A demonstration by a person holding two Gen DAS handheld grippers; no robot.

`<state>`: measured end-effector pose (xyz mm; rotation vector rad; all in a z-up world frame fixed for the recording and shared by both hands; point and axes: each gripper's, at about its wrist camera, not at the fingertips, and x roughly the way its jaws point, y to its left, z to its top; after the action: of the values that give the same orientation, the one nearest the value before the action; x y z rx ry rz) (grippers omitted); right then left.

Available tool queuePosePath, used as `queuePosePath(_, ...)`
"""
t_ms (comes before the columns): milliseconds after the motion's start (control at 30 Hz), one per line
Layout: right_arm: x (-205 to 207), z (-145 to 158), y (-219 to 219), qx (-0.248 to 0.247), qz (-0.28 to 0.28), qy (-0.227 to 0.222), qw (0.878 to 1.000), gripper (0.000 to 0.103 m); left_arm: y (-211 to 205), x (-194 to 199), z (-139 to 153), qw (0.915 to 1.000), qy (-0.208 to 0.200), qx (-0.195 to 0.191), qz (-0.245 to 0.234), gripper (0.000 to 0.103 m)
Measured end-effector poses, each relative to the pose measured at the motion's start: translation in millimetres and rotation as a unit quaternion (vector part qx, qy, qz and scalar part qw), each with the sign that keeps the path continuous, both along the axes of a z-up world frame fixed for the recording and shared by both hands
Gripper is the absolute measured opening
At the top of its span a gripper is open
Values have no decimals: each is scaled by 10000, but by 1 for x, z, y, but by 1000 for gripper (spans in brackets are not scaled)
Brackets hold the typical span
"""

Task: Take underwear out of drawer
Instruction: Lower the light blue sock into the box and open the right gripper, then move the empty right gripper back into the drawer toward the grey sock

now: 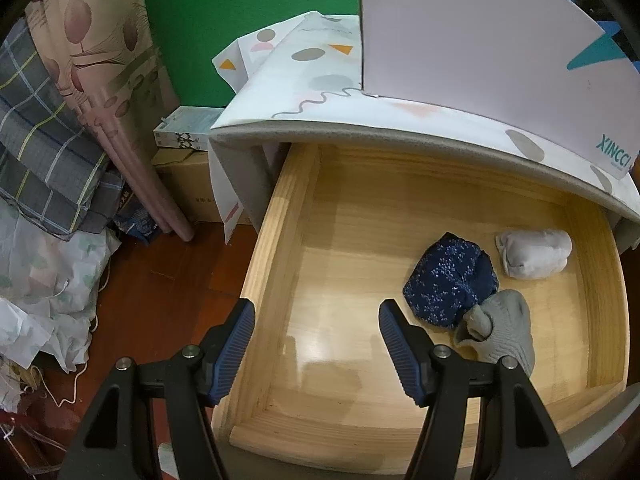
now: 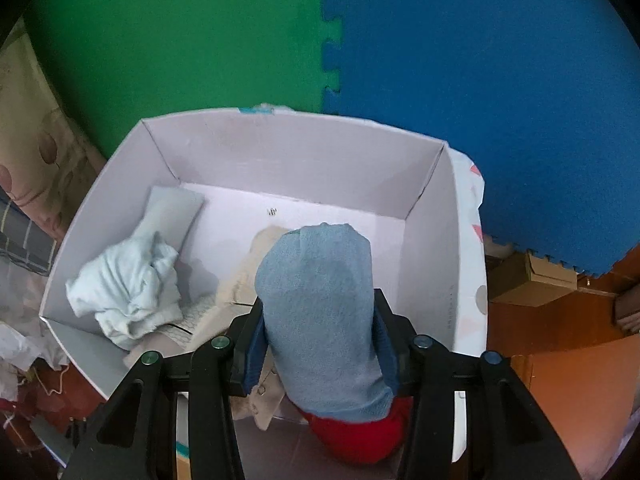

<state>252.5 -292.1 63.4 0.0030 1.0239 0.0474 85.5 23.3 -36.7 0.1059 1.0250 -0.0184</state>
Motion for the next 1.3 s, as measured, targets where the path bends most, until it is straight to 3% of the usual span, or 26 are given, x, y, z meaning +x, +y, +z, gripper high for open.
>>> queuePosePath(100,0,-4,0,66,79,-19,9999,57,-3,1,-2,10000,42,60,-2,66)
queuePosePath(167,-2,-1,1,162,148,-90,9997,81,-5,2,-3,9999,71,112,11,66)
queuePosePath(200,-5,1,3,258,235,-123,9993,84,-6,3,-3,9999,77,125,8,66)
queuePosePath(433,-32,23,22,176,671,-299,9971,84,-10,1,-5,9996,111,237,-57,66)
queuePosePath(567,-63,43,24,318,884,-403,9948,84,-7,2,-6,9997,150,197,45,66)
queuePosePath(833,-143,65,10,15,1225,-534,9910,87,-4,1,-2,9993,131,232,279,66)
queuePosePath(1000,-171,51,3,-43,1171,-333,9926,87,-2,-5,0,9990,118,243,351,66)
queuePosePath(1300,-193,-15,18,263,1194,248,9922,87,3,-20,6,9994,38,147,322,66)
